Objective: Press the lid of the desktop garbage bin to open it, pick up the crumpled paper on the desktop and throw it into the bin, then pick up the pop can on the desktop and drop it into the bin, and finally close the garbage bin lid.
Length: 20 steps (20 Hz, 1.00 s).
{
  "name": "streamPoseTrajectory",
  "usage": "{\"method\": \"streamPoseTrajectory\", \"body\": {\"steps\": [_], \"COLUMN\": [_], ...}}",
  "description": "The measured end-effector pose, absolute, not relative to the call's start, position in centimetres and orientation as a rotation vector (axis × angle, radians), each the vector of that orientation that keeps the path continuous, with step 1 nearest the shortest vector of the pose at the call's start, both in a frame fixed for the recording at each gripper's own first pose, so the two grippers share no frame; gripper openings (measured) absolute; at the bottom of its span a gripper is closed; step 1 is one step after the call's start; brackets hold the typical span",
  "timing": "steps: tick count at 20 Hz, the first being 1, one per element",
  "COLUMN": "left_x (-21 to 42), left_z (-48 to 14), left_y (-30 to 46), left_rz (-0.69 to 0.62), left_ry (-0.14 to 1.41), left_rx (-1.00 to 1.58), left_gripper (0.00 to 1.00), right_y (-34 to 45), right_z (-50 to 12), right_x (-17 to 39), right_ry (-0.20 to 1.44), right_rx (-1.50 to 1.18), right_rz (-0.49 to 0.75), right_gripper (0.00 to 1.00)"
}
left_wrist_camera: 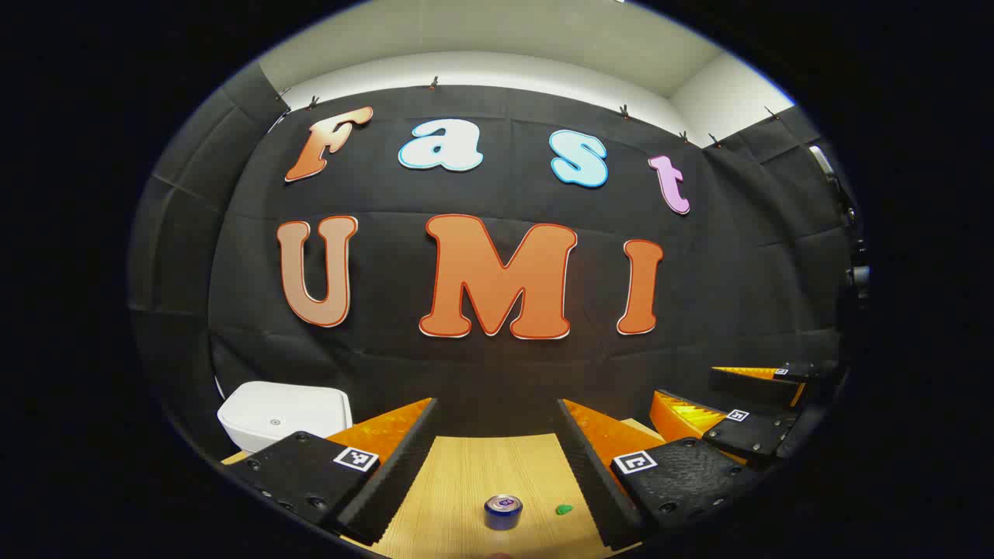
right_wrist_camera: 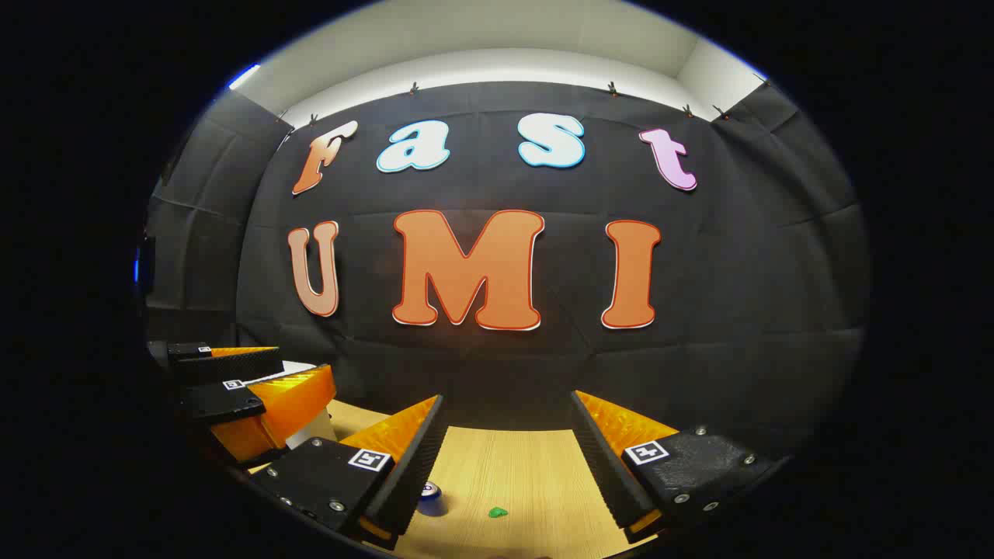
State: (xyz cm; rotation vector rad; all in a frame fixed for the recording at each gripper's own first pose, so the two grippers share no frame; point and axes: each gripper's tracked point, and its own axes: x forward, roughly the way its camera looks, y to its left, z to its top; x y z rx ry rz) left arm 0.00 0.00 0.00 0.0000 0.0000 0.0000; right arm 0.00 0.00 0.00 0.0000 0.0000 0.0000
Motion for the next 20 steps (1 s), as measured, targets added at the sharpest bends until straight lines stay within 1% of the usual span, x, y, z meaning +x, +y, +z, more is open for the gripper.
{"method": "streamPoseTrajectory", "body": {"steps": [1, 4, 6, 7, 8, 10, 19, 20], "left_x": [0.06, 0.07, 0.12, 0.09, 0.05, 0.02, -0.12, -0.16], "left_z": [-0.11, -0.2, -0.15, -0.14, -0.24, -0.18, -0.23, -0.21], "left_y": [-0.03, -0.03, 0.15, 0.16, 0.08, -0.02, -0.12, -0.05], "left_rz": [0.0, -0.001, 0.004, 0.005, 0.004, 0.002, -0.003, -0.003], "left_ry": [0.001, 0.006, 0.002, 0.002, 0.002, 0.003, 0.003, 0.002], "left_rx": [0.0, -0.003, -0.003, -0.002, -0.004, -0.003, 0.0, -0.002], "left_gripper": [0.94, 0.94, 0.92, 0.94, 0.92, 0.94, 0.92, 0.94], "right_y": [0.02, -0.08, -0.21, -0.26, -0.34, -0.37, -0.03, 0.0], "right_z": [-0.09, -0.05, -0.01, -0.16, -0.27, -0.29, -0.18, -0.26], "right_x": [0.01, 0.03, 0.05, 0.08, 0.06, 0.14, 0.05, 0.05], "right_ry": [0.0, -0.005, -0.005, -0.001, 0.002, 0.003, 0.0, 0.002], "right_rx": [-0.002, -0.009, -0.012, -0.008, -0.007, -0.005, -0.009, -0.009], "right_rz": [0.0, -0.003, -0.008, -0.009, -0.013, -0.014, -0.006, -0.006], "right_gripper": [0.94, 0.93, 0.93, 0.94, 0.93, 0.93, 0.93, 0.93]}}
